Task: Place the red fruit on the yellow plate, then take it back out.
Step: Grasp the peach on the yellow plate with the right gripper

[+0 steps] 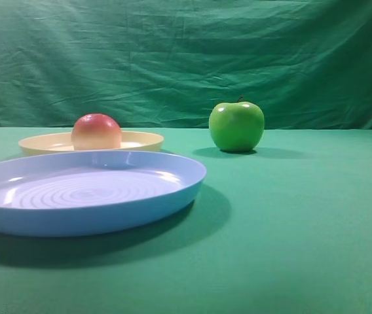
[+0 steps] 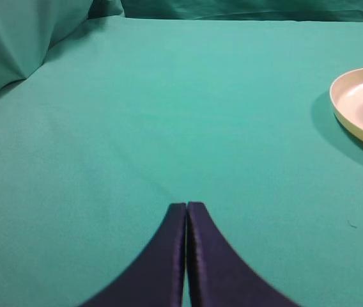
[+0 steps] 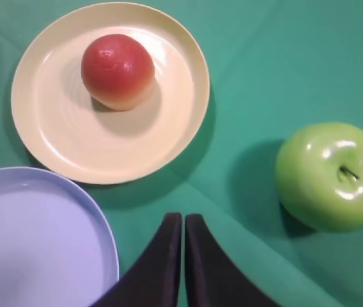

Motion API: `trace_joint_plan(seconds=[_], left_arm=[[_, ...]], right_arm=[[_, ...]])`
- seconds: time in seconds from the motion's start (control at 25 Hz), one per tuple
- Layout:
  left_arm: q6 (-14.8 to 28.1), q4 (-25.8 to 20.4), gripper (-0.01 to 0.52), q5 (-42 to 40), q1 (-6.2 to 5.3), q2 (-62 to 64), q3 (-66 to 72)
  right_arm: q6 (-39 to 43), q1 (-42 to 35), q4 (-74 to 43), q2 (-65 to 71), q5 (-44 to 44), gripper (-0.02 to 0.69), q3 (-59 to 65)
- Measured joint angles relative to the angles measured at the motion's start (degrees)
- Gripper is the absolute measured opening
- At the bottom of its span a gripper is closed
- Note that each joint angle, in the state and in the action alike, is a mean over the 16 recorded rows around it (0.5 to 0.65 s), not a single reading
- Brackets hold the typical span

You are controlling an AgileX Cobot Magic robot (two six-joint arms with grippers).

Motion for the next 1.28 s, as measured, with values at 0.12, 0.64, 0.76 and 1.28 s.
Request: trace_joint_plan(seconds=[0.12, 0.64, 0.76, 1.28], left_arm=[[0.02, 0.0, 0.0, 0.0, 0.0, 0.0, 0.0], [0.05, 0.0, 0.0, 0.0, 0.0, 0.0, 0.0], [0.05, 0.0, 0.0, 0.0, 0.0, 0.0, 0.0], [0.05, 0.0, 0.0, 0.0, 0.0, 0.0, 0.0]], right_arm=[[-5.74, 0.0, 4.27, 6.55, 2.75, 0.0, -7.28], [-30.37, 0.03, 24.34, 27.61, 2.67, 0.307, -27.71], [-33.32, 0.08, 27.0, 30.19, 1.33, 0.428, -29.3], [-37.14, 1.12, 31.06, 36.86, -3.91, 0.62, -30.54]])
